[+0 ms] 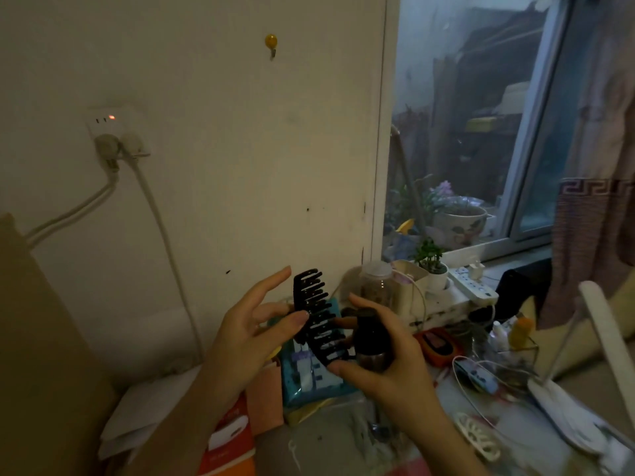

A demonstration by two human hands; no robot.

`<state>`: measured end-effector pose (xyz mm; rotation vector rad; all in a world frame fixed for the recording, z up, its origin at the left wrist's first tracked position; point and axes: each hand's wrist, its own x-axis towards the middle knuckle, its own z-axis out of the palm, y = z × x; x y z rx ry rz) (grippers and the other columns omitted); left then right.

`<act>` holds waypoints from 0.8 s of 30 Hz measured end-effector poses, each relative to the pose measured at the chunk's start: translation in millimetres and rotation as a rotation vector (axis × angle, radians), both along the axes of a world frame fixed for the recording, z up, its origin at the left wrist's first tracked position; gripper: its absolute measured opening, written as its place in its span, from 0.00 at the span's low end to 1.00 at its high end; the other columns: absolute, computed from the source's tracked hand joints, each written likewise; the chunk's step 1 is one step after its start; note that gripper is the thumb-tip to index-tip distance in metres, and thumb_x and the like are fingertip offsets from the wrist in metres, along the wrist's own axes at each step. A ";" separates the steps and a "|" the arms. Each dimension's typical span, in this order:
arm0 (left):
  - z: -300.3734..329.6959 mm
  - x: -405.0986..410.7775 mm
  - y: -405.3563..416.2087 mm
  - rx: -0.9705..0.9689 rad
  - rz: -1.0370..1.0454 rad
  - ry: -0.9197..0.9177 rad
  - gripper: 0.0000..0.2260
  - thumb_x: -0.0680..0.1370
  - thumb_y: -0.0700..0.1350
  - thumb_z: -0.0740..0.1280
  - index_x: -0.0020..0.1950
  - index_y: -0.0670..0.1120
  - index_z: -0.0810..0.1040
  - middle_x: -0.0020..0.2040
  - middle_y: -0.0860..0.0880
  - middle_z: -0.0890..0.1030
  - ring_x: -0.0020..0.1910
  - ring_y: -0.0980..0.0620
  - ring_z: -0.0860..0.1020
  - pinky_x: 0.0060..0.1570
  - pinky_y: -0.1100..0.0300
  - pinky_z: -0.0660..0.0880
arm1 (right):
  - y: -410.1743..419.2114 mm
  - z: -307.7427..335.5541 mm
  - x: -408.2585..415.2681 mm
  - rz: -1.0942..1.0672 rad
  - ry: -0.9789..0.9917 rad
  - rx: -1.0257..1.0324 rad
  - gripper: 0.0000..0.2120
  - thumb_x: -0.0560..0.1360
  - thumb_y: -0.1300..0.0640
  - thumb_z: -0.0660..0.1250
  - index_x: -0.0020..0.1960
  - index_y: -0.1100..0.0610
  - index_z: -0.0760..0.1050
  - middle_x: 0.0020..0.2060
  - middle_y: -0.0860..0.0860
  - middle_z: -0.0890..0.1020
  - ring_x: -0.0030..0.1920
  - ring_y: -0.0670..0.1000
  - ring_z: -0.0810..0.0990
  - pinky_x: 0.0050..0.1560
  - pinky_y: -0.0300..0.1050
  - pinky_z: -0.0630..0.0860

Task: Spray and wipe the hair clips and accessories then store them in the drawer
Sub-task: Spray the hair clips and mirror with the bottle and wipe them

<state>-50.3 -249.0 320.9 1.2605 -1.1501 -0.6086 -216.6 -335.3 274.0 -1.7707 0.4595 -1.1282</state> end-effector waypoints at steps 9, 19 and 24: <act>-39.8 -22.1 -21.7 0.094 -0.095 -0.009 0.25 0.67 0.47 0.69 0.64 0.56 0.72 0.46 0.50 0.85 0.47 0.54 0.83 0.42 0.65 0.78 | -6.1 -41.6 -32.8 -0.056 0.031 0.116 0.28 0.65 0.64 0.76 0.61 0.52 0.72 0.55 0.48 0.81 0.56 0.49 0.81 0.54 0.45 0.79; -112.3 -74.6 -73.6 0.280 -0.066 0.112 0.26 0.67 0.48 0.72 0.64 0.57 0.73 0.48 0.49 0.85 0.50 0.52 0.82 0.51 0.55 0.80 | -57.0 -107.8 -87.7 -0.048 0.143 0.279 0.32 0.64 0.69 0.76 0.64 0.51 0.71 0.53 0.47 0.83 0.54 0.48 0.81 0.53 0.40 0.78; -155.3 -121.3 -114.9 0.378 0.011 0.153 0.24 0.69 0.47 0.72 0.64 0.57 0.73 0.50 0.50 0.84 0.51 0.57 0.81 0.46 0.64 0.79 | -106.6 -149.1 -129.6 -0.004 0.221 0.382 0.30 0.64 0.70 0.75 0.62 0.52 0.72 0.52 0.49 0.83 0.54 0.49 0.82 0.50 0.39 0.78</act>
